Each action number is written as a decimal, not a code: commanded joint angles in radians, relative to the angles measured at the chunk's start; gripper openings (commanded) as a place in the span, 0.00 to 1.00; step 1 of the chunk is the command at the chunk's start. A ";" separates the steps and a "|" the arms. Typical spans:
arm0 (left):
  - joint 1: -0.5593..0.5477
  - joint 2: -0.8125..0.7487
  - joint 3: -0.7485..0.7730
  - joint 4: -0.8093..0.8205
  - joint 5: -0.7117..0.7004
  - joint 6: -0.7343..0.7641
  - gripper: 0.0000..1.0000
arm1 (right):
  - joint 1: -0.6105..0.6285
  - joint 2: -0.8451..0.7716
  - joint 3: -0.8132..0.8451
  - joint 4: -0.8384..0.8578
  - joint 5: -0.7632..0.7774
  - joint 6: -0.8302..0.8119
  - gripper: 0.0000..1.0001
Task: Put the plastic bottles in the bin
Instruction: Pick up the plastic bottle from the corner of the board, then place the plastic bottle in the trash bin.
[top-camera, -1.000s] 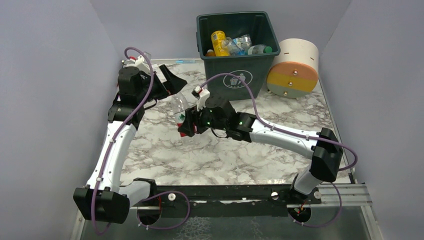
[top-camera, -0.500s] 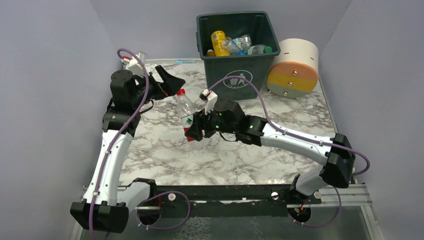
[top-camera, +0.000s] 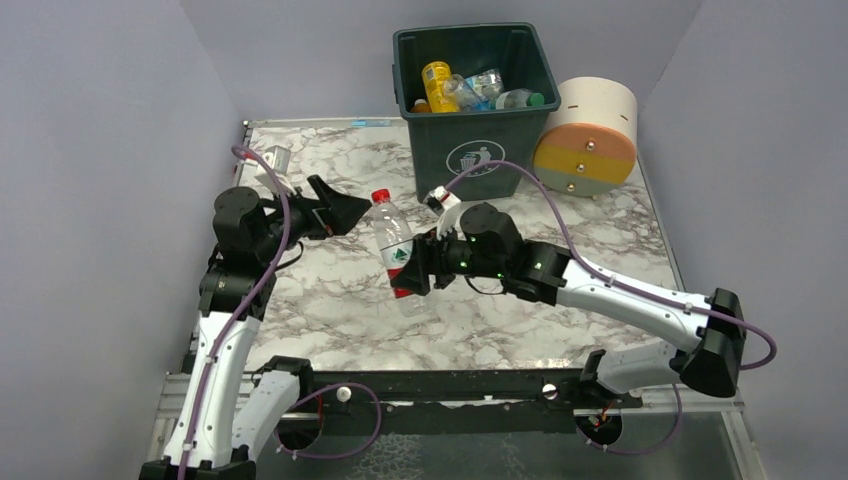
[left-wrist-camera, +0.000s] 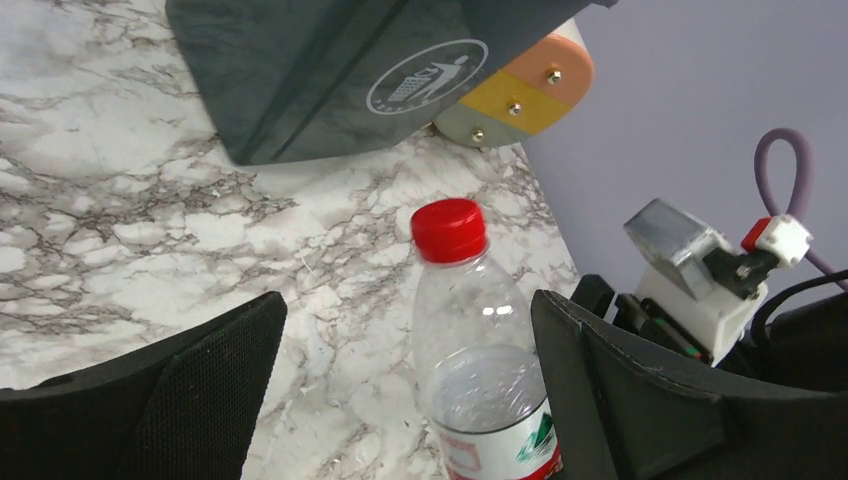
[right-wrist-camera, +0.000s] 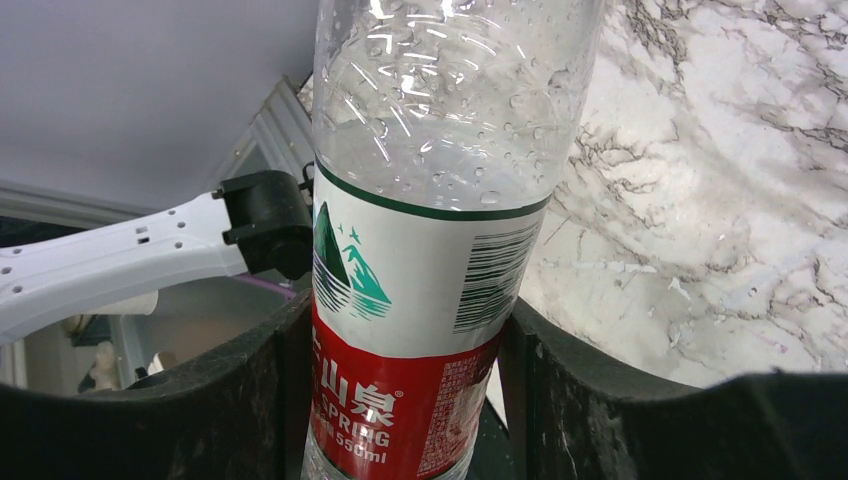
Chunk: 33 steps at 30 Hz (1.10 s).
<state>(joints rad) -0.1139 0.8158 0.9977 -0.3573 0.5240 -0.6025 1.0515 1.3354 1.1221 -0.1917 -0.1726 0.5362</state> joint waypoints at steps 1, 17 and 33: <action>-0.006 -0.073 -0.083 0.036 0.051 -0.046 0.99 | -0.004 -0.082 -0.044 0.008 0.034 0.044 0.57; -0.247 0.099 -0.288 0.351 -0.107 -0.116 0.99 | -0.298 -0.121 0.155 -0.141 0.040 -0.016 0.53; -0.582 0.257 -0.277 0.399 -0.277 -0.054 0.99 | -0.524 0.104 0.554 -0.063 -0.062 -0.069 0.54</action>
<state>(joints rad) -0.6392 1.0451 0.7063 -0.0059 0.2928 -0.6975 0.5716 1.4029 1.5978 -0.3038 -0.1623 0.4847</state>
